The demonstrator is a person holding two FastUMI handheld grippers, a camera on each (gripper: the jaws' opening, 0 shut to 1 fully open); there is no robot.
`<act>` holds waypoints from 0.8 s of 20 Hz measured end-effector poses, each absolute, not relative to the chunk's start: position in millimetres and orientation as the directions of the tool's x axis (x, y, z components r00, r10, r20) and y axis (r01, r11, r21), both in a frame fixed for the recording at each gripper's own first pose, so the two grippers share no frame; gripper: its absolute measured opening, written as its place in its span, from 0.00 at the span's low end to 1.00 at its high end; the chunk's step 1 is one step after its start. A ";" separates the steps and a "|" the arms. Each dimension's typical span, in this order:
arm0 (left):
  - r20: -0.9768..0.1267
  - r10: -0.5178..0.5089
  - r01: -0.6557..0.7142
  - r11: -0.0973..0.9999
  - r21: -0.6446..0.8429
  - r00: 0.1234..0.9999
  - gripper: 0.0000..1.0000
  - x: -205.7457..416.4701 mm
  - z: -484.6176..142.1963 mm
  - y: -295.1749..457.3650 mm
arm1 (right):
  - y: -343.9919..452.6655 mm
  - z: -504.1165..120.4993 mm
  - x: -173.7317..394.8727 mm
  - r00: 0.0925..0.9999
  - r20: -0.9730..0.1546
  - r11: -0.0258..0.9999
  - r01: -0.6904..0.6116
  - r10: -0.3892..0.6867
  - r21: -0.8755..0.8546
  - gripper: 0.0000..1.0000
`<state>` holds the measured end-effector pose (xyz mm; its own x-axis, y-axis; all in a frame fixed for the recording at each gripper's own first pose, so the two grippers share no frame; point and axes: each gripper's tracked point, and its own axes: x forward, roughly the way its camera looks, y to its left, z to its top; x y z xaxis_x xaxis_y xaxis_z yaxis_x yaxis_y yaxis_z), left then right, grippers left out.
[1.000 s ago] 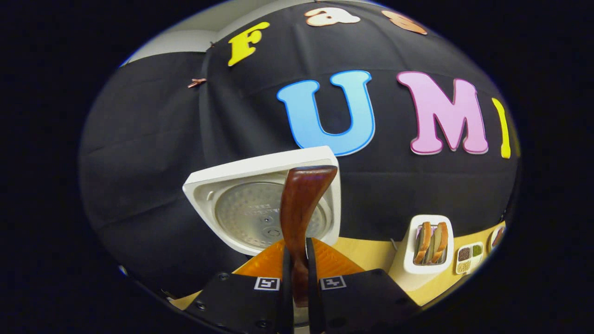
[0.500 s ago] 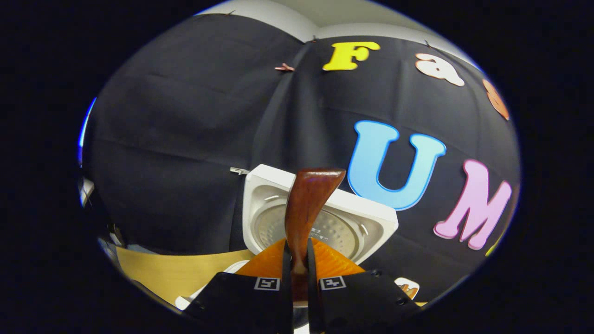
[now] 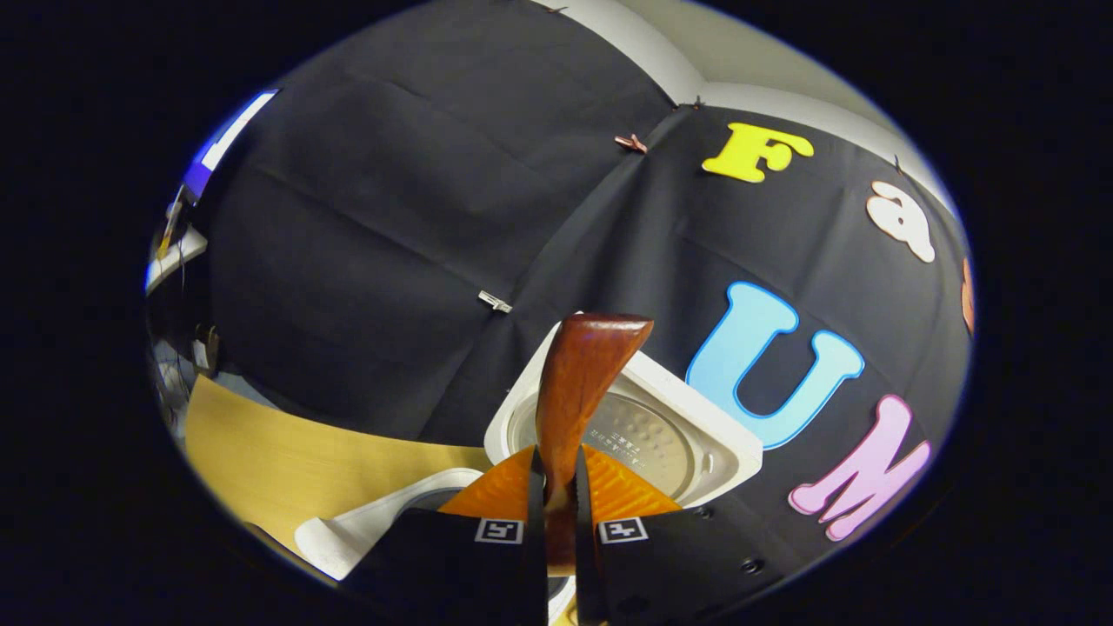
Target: Close the left gripper, press the button to open the rice cooker; take a wooden spoon from the chopstick holder with the right hand, scoop a spoonful of rice and pour it into the rice cooker, then put the wooden spoon back into the chopstick holder.
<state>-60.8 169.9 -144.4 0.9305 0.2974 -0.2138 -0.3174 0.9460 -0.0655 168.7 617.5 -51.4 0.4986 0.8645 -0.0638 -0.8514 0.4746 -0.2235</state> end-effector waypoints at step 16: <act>-0.183 0.229 -0.247 0.965 -0.082 0.956 0.96 -60.0 -127.7 141.4 | 420.6 -10.5 177.2 0.671 -0.027 0.541 -0.572 0.741 0.617 0.17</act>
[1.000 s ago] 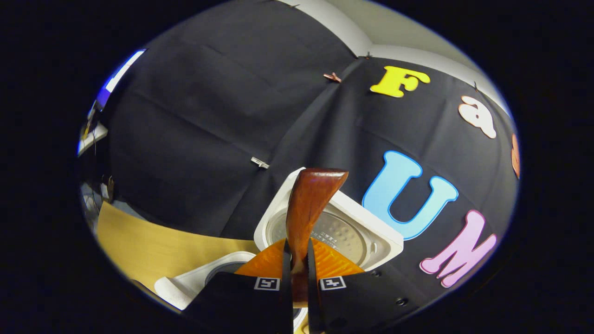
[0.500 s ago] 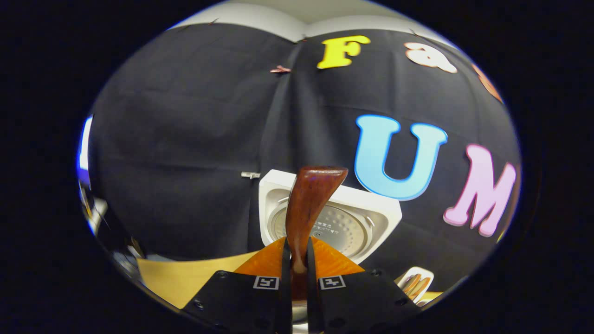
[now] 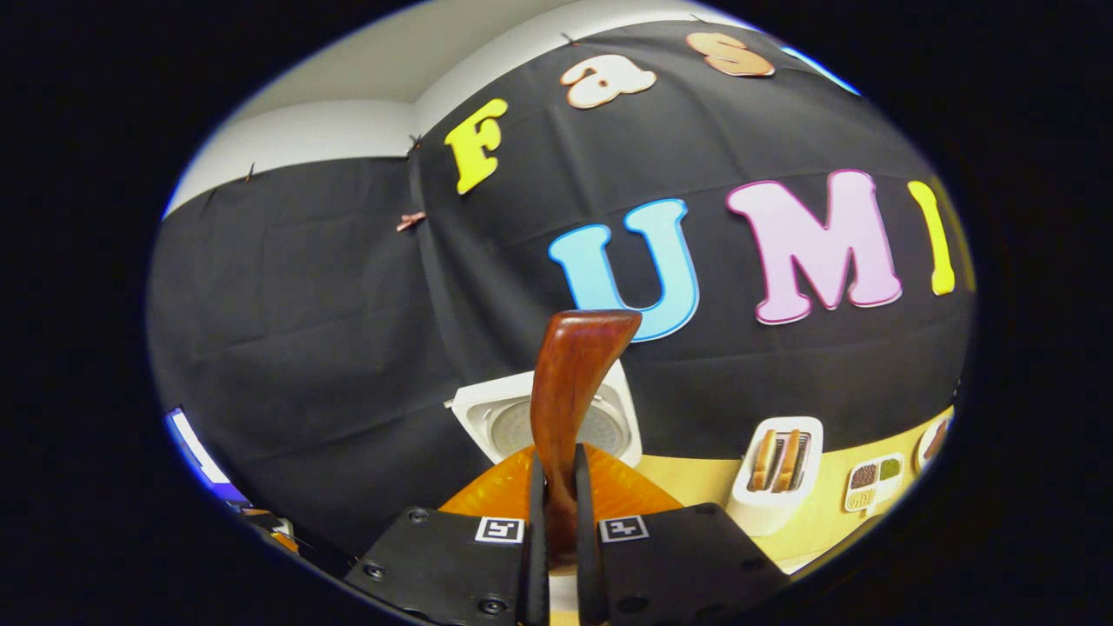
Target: Close the left gripper, press the button to open the rice cooker; take a wooden spoon from the chopstick holder with the right hand, scoop a spoonful of rice and pour it into the rice cooker, then put the wooden spoon back into the chopstick holder.
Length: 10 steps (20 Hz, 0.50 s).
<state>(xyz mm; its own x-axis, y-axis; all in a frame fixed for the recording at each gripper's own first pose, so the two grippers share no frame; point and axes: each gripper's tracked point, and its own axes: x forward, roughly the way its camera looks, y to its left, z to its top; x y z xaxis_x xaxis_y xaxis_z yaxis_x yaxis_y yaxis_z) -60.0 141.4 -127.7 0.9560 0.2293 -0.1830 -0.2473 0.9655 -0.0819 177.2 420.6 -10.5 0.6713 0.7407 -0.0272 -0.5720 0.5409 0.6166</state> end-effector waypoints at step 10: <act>-0.160 0.150 -0.163 0.984 -0.069 0.976 0.96 -45.1 -109.9 100.3 | 224.9 -82.0 179.6 0.836 -0.140 0.694 -0.334 0.531 0.638 0.17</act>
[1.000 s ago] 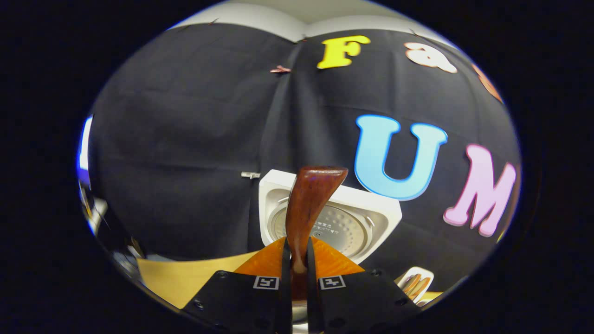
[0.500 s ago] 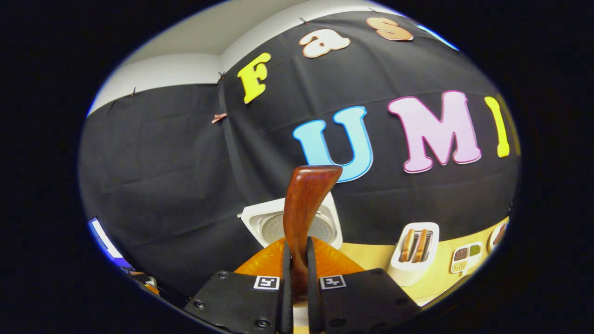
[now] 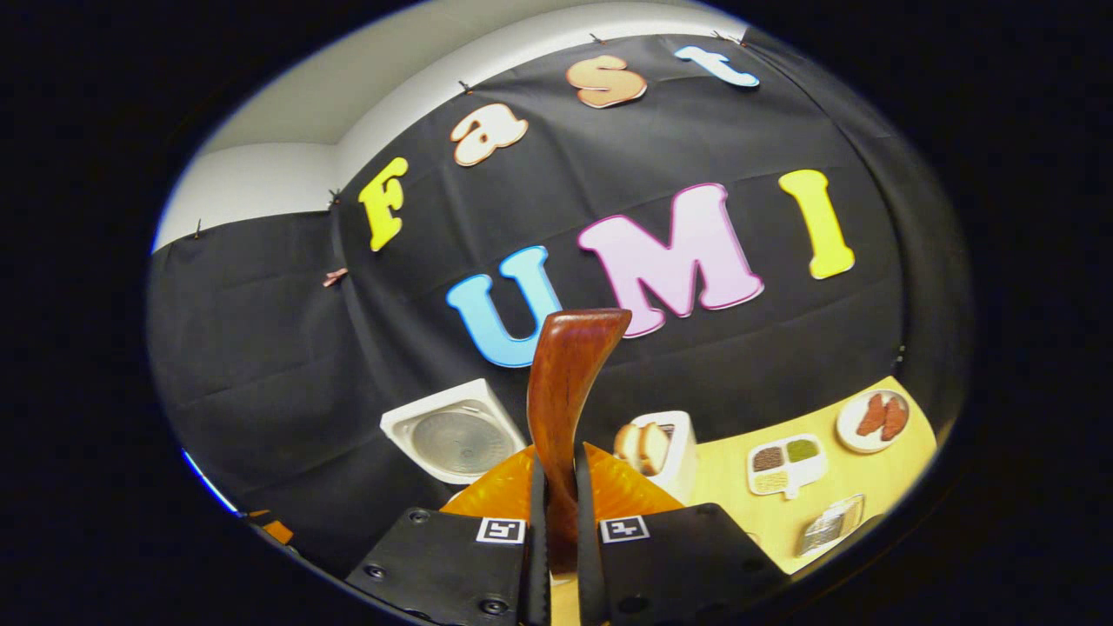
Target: Close the left gripper, press the button to open the rice cooker; take a wooden spoon from the chopstick holder with the right hand, scoop a spoonful of rice and pour it into the rice cooker, then put the wooden spoon back into the chopstick holder.
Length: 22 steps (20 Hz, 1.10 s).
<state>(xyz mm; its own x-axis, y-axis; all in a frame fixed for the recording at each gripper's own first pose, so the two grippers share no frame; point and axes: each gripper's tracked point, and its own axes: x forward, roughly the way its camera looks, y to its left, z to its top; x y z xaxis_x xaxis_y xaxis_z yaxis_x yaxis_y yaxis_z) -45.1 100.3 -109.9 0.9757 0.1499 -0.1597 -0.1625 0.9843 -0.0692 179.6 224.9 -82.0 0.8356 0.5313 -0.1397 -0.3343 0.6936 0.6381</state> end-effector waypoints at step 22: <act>-0.218 0.146 -0.146 0.989 0.014 0.965 0.96 -45.8 -82.9 33.7 | 38.9 -359.8 201.5 0.816 -0.523 0.865 0.057 0.247 0.499 0.17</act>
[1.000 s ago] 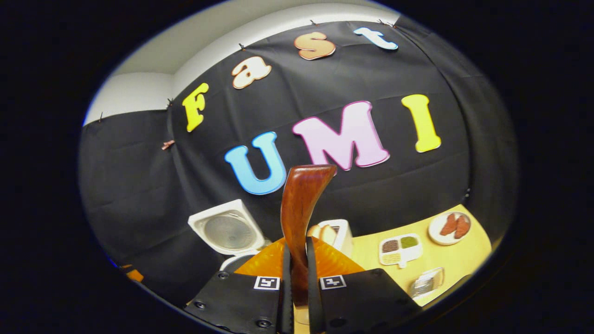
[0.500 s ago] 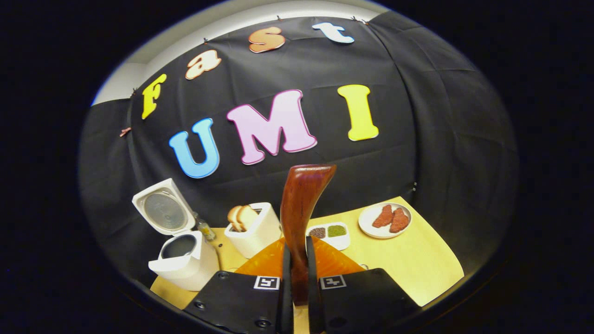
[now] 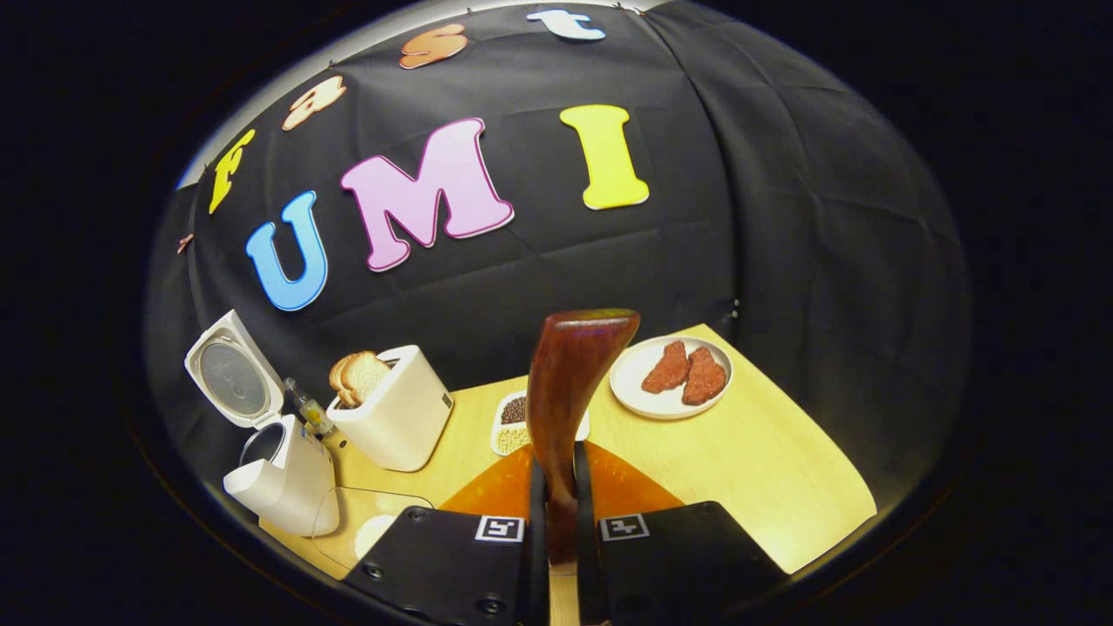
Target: Close the left gripper, press the button to open the rice cooker; take a wooden spoon from the chopstick holder with the right hand, scoop a spoonful of rice and pour it into the rice cooker, then put the wooden spoon back into the chopstick holder.
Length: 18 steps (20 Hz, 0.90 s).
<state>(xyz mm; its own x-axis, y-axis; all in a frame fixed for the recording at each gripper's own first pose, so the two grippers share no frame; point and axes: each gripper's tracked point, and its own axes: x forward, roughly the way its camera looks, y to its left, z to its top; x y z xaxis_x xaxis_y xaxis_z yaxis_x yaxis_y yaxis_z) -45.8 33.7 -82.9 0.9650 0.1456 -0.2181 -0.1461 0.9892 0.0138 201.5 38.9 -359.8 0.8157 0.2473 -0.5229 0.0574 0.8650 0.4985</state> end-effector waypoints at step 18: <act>-0.167 0.100 -0.105 0.994 -0.021 0.981 0.96 -23.6 -62.1 19.0 | -13.8 -402.1 129.7 0.744 -0.652 0.854 0.237 0.147 0.462 0.98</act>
<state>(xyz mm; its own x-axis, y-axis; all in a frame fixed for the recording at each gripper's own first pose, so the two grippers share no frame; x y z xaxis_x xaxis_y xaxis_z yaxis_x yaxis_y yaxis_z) -23.6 19.0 -62.1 0.9809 0.0998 -0.1670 -0.1047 0.9943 -0.0209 129.7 -13.8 -402.1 0.7439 0.1468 -0.6519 0.2366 0.8545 0.4624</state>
